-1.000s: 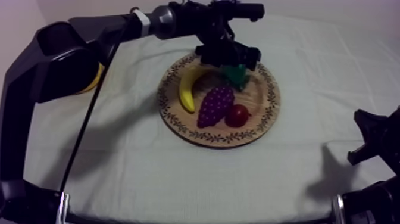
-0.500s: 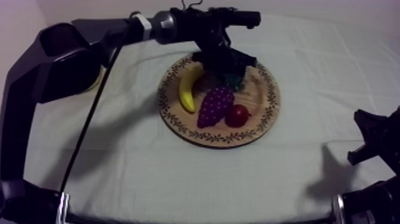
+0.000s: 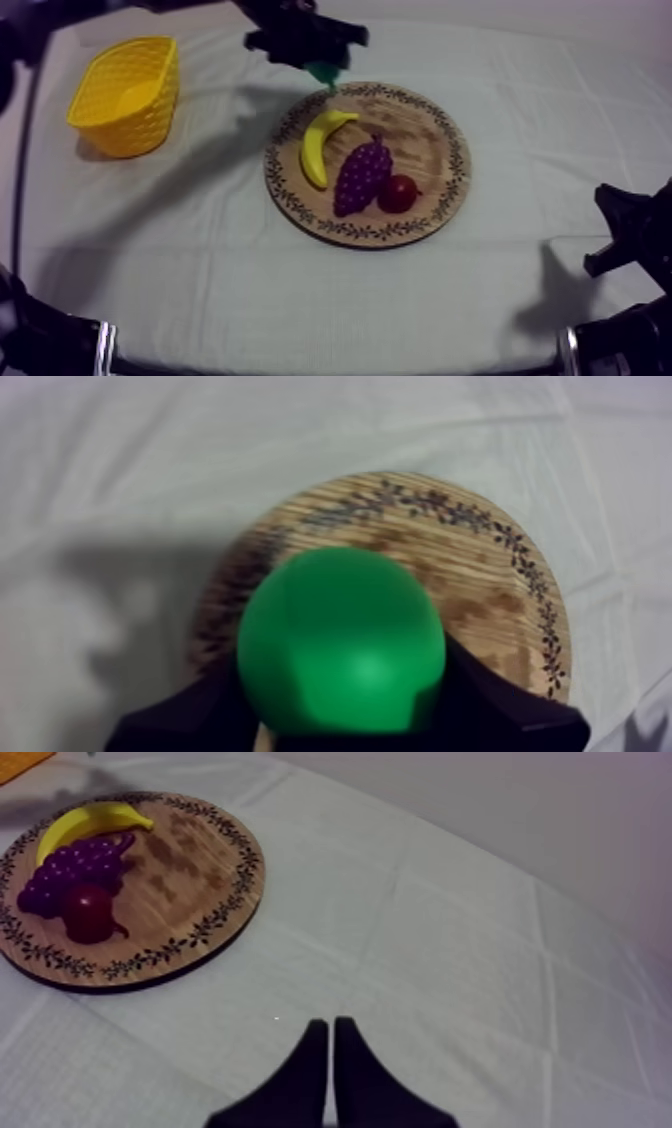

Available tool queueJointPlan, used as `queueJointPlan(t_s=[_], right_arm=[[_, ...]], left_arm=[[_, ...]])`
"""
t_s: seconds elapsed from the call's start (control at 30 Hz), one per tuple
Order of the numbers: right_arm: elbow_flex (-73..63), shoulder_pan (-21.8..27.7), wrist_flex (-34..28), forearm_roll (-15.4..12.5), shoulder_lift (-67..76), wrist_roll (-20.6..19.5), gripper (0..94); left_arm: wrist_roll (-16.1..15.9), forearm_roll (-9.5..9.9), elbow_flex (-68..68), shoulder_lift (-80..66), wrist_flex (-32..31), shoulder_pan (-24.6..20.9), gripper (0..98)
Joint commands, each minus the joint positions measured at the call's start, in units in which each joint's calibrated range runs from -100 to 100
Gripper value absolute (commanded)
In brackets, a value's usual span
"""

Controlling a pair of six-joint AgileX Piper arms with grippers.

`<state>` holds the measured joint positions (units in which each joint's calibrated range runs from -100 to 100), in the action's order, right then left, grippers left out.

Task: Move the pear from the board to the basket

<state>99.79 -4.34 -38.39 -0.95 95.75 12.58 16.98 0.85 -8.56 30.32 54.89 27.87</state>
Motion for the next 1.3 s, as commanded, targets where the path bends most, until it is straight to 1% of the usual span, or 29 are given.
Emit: queueJointPlan(t_s=[0.0,0.07,0.13,0.23,0.4,0.53,0.57,0.7,0.77,0.83,0.9,0.97,1.03,1.2,1.27], right_arm=[[0.0,0.0,0.0,0.0,0.0,0.0,0.3],[0.0,0.0,0.0,0.0,0.0,0.0,0.3],[0.0,0.0,0.0,0.0,0.0,0.0,0.3],[0.0,0.0,0.0,0.0,0.0,0.0,0.3],[0.0,0.0,0.0,0.0,0.0,0.0,0.3],[0.0,0.0,0.0,0.0,0.0,0.0,0.3],[0.0,0.0,0.0,0.0,0.0,0.0,0.3],[0.0,0.0,0.0,0.0,0.0,0.0,0.3],[0.0,0.0,0.0,0.0,0.0,0.0,0.3],[0.0,0.0,0.0,0.0,0.0,0.0,0.3],[0.0,0.0,0.0,0.0,0.0,0.0,0.3],[0.0,0.0,0.0,0.0,0.0,0.0,0.3],[0.0,0.0,0.0,0.0,0.0,0.0,0.3],[0.0,0.0,0.0,0.0,0.0,0.0,0.3],[0.0,0.0,0.0,0.0,0.0,0.0,0.3]], left_arm=[[0.2,1.84,5.5,-12.8,2.1,-1.9,43.8],[0.3,3.14,7.9,-17.2,3.8,-3.7,44.3],[0.0,4.04,10.5,-21.0,4.6,-5.7,45.0],[-0.5,5.03,15.3,-25.2,4.2,-9.2,46.4],[-2.3,5.46,25.2,-27.8,-0.5,-16.5,48.5],[-4.8,5.69,28.2,-25.6,-2.7,-21.3,52.4],[-5.4,5.85,28.3,-24.7,-3.0,-22.2,55.1],[-8.2,5.90,27.4,-20.6,-3.6,-25.4,72.2],[-9.4,5.88,26.6,-18.9,-3.5,-26.6,79.2],[-10.1,5.87,26.0,-17.7,-3.5,-27.3,83.1],[-10.5,5.92,26.1,-17.2,-3.9,-27.8,84.3],[-10.8,5.90,27.1,-18.0,-4.8,-28.1,83.1],[-11.0,5.92,28.8,-20.4,-5.9,-28.2,78.5],[-11.0,5.94,35.0,-32.1,-8.9,-28.3,59.3],[-11.0,5.48,37.7,-37.4,-9.9,-28.5,53.7]])
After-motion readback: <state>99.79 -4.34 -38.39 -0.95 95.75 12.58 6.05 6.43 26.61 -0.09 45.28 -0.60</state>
